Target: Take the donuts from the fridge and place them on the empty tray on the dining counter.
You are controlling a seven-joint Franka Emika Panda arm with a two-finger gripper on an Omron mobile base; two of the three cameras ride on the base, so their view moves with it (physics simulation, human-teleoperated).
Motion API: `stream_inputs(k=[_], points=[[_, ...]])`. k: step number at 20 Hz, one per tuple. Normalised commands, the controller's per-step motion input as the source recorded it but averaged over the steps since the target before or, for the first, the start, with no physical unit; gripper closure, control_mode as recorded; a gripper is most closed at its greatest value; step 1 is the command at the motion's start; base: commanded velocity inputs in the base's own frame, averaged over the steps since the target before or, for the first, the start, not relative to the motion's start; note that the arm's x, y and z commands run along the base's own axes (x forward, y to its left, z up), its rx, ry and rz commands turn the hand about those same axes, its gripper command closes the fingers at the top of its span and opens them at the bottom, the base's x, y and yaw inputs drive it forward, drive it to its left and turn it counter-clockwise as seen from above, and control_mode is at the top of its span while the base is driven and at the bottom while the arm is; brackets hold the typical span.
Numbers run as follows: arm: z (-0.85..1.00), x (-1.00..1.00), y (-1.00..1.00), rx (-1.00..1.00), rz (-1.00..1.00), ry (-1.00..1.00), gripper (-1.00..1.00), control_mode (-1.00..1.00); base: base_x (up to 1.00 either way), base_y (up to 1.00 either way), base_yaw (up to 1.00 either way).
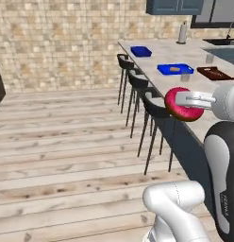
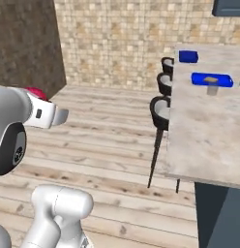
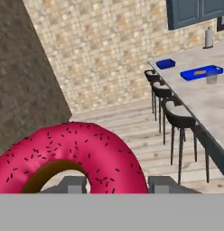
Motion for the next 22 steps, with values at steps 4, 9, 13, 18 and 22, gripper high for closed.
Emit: stream_inputs(k=[4, 9, 13, 18, 22], points=[[0.00, 0.00, 0.00, 0.00, 0.00, 0.00, 1.00, 1.00, 1.00, 1.00, -0.53], [0.00, 0.00, 0.00, 0.00, 0.00, 0.00, 1.00, 1.00, 1.00, 1.00, -0.50], [0.00, 0.00, 0.00, 0.00, 0.00, 0.00, 1.00, 1.00, 0.82, 1.00, -0.28], [0.00, 0.00, 0.00, 0.00, 0.00, 0.00, 1.00, 1.00, 0.74, 1.00, -0.22], [0.00, 0.00, 0.00, 0.00, 0.00, 0.00, 1.00, 1.00, 0.97, 1.00, -0.49]])
